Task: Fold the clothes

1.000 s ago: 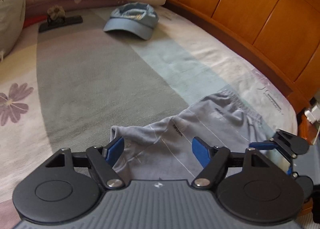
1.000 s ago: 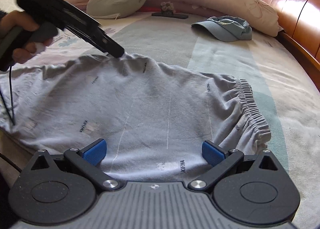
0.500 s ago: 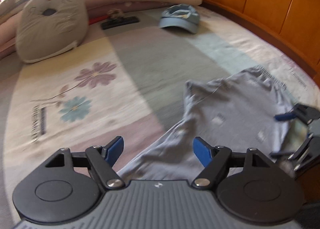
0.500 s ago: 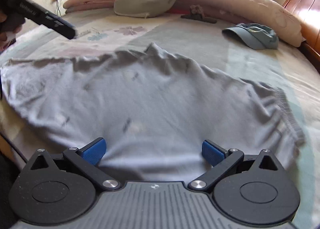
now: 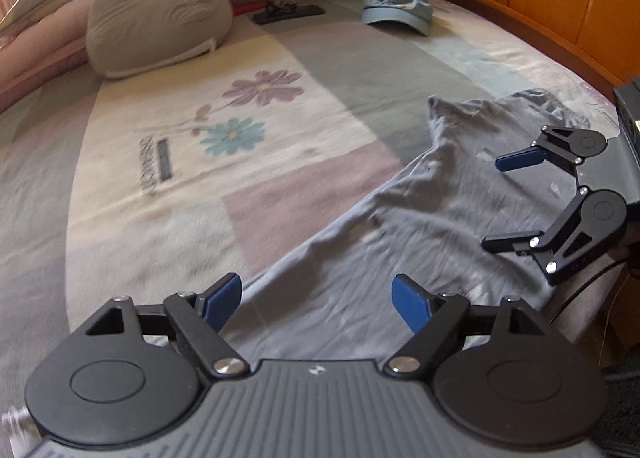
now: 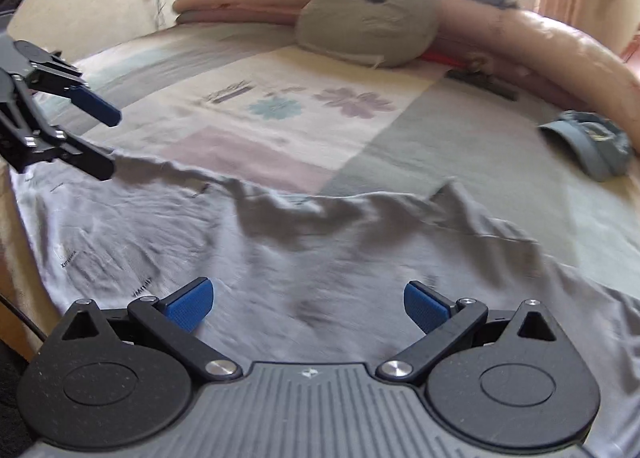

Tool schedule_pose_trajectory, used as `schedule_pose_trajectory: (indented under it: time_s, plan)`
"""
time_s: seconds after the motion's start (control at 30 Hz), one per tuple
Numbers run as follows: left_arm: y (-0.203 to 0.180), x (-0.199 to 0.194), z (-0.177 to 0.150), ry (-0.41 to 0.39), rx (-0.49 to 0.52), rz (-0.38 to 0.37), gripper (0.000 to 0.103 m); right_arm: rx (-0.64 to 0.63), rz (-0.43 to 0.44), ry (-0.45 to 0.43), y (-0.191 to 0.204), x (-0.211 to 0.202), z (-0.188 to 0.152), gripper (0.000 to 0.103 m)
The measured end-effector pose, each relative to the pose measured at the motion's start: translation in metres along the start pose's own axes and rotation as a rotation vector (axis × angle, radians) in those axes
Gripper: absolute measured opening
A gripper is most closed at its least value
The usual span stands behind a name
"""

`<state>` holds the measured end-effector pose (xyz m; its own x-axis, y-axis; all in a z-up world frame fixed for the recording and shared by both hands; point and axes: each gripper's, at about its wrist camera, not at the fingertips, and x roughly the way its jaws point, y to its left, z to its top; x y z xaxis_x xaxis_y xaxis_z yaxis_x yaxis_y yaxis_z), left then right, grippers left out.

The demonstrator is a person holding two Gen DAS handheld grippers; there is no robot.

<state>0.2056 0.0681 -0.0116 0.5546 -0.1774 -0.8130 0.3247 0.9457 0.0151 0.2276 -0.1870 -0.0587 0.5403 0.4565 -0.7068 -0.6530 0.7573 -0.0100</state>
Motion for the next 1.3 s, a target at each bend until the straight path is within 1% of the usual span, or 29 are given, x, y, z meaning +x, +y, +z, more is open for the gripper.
schedule_pose_trajectory:
  time_s: [0.07,0.1,0.17,0.23,0.3,0.4,0.43,0.47,0.6,0.73,0.83,0.97,1.07,1.13,1.17,1.2,1.23,1.3]
  plan:
    - [0.009,0.0,-0.012,0.016,-0.031,0.015,0.083,-0.017,-0.016,0.031,-0.003,0.007,-0.003,0.103]
    - [0.013,0.001,-0.017,0.022,-0.05,0.021,0.083,-0.014,-0.025,0.029,-0.008,0.006,-0.006,0.103]
    - [0.021,0.001,-0.026,0.031,-0.086,0.026,0.083,0.045,-0.05,0.04,-0.026,0.002,-0.008,0.103]
    - [0.026,0.001,-0.032,0.027,-0.112,0.024,0.083,0.115,-0.098,0.062,-0.043,-0.003,-0.006,0.103]
    - [0.029,0.001,-0.033,0.022,-0.125,0.023,0.083,0.147,-0.148,0.062,-0.05,-0.008,0.001,0.103]
    - [0.03,0.001,-0.034,0.013,-0.133,0.02,0.083,0.163,-0.111,0.019,-0.046,-0.011,0.015,0.103]
    - [0.03,0.001,-0.034,0.011,-0.134,0.024,0.083,0.156,-0.101,0.013,-0.042,-0.008,0.02,0.103]
    - [0.031,0.0,-0.035,0.009,-0.136,0.03,0.083,0.136,-0.11,0.023,-0.037,-0.001,0.024,0.103]
    - [0.032,-0.004,-0.039,0.002,-0.154,0.045,0.083,0.085,-0.166,0.067,-0.027,0.036,0.035,0.103]
    - [0.038,-0.004,-0.046,0.003,-0.185,0.054,0.083,0.195,-0.177,0.032,-0.05,0.058,0.042,0.103]
    - [0.041,-0.002,-0.048,0.011,-0.21,0.075,0.083,0.203,-0.179,0.033,-0.055,0.062,0.052,0.103]
    - [0.045,-0.002,-0.05,0.002,-0.225,0.06,0.083,0.188,-0.165,0.04,-0.046,0.043,0.058,0.103]
    - [0.047,0.004,-0.053,0.01,-0.228,0.049,0.083,0.139,-0.076,0.046,-0.03,0.024,0.057,0.103]
    - [0.05,0.007,-0.054,0.006,-0.236,0.036,0.083,0.07,-0.021,0.074,-0.015,0.017,0.05,0.103]
    - [0.052,0.009,-0.055,0.003,-0.239,0.03,0.085,0.028,-0.01,0.097,-0.008,0.016,0.046,0.103]
    - [0.053,0.011,-0.056,0.001,-0.243,0.023,0.089,-0.007,-0.012,0.121,-0.003,0.017,0.04,0.103]
    - [0.055,0.013,-0.055,-0.006,-0.251,0.011,0.091,-0.025,-0.021,0.143,0.001,0.02,0.035,0.103]
    - [0.059,0.016,-0.053,-0.016,-0.268,0.002,0.092,-0.005,-0.028,0.181,0.0,0.03,0.027,0.103]
